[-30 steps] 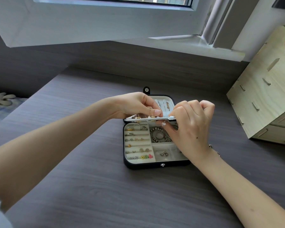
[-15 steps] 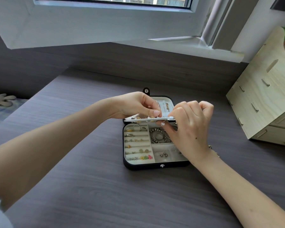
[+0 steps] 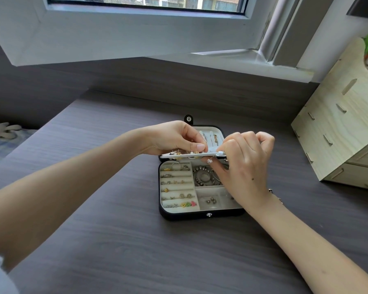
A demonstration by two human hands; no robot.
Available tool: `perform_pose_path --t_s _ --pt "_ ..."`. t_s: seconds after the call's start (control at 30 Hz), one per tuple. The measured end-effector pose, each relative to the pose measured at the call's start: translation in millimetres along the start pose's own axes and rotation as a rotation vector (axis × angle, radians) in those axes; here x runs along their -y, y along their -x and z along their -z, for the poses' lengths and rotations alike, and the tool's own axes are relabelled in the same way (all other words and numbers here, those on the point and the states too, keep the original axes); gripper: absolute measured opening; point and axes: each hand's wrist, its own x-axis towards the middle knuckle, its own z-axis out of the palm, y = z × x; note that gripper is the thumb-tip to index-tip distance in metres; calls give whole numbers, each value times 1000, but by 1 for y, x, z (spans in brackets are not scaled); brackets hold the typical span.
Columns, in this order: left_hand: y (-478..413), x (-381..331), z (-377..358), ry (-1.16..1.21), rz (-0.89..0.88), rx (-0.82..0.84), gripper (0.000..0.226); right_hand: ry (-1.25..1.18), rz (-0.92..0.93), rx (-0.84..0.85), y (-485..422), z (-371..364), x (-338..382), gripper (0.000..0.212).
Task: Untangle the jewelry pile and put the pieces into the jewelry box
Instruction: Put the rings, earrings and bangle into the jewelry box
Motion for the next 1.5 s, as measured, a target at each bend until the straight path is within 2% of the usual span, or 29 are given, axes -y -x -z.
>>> perform_pose_path --t_s 0.3,0.5,0.67,0.93,1.1,1.27,1.33,1.4,1.5 --pt "-2 -4 4 -168 -35 4 8 0 10 -1 1 -2 -1 34" --pt "-1 -1 1 -172 -24 -24 11 34 21 -9 2 -2 -2 36" --pt "-1 -9 3 -236 7 -33 4 28 25 -9 1 -3 -2 37" --pt "-4 -21 5 -354 114 36 9 39 21 -10 0 -4 -2 37" --pt "-9 -35 2 -477 166 73 20 43 10 -3 -1 -3 -1 37" --pt "-8 -45 4 -573 195 59 15 50 -10 5 -4 -2 -1 37" --pt "3 -49 10 -524 164 -12 26 69 -20 38 -9 -1 -2 38" --pt "15 -50 15 -431 126 -155 42 78 -27 75 -15 -2 -3 39" --pt "33 -47 5 -504 65 -314 47 86 -51 140 -24 -4 -6 47"
